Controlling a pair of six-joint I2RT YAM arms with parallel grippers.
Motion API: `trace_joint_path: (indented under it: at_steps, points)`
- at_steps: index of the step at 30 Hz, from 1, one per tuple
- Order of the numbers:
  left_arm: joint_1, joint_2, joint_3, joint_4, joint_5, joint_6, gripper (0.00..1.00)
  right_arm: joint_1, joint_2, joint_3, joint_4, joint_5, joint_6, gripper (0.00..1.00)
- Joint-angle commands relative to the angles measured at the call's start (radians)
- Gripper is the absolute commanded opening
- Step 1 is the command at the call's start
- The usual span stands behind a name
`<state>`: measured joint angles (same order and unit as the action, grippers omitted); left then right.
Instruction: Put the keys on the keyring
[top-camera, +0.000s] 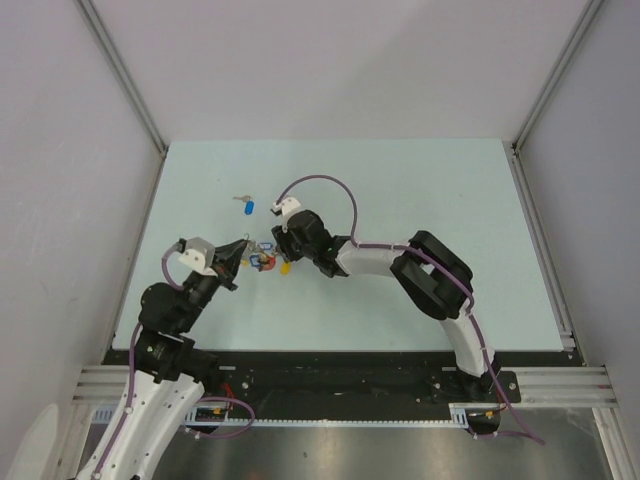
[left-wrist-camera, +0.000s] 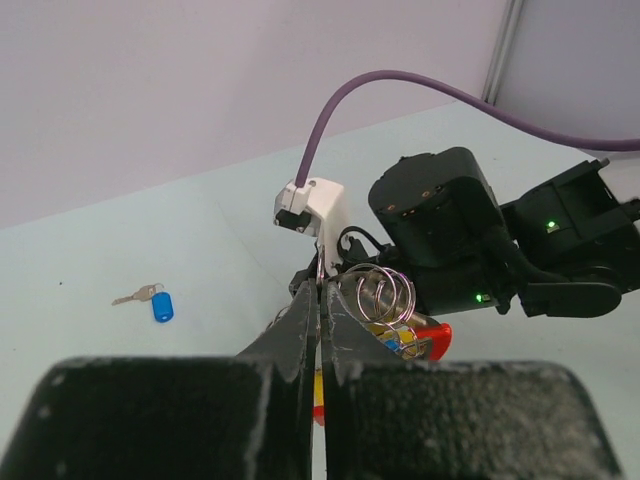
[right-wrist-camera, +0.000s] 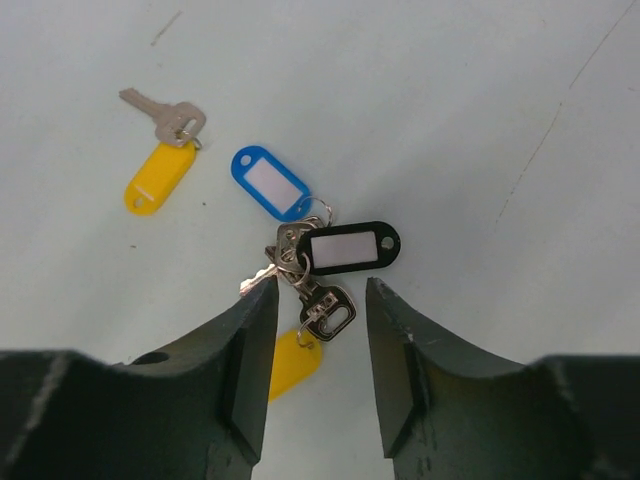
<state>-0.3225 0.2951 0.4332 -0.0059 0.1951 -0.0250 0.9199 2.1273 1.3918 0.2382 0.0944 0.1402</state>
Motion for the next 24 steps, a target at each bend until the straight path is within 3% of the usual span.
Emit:
trace_joint_path:
  at_steps: [1, 6, 18, 24]
  points:
    - [-0.010, -0.014, 0.041, 0.035, -0.019, 0.017, 0.00, 0.013, 0.043, 0.076, -0.082, 0.070, 0.033, 0.40]
    - [-0.013, -0.014, 0.039, 0.037, -0.019, 0.017, 0.00, 0.019, 0.059, 0.093, -0.115, 0.073, 0.045, 0.31]
    - [-0.016, -0.013, 0.038, 0.038, -0.013, 0.016, 0.00, 0.022, 0.068, 0.110, -0.155, 0.059, 0.042, 0.18]
    - [-0.016, -0.013, 0.035, 0.040, -0.006, 0.016, 0.01, 0.028, 0.033, 0.110, -0.204, 0.061, 0.016, 0.19]
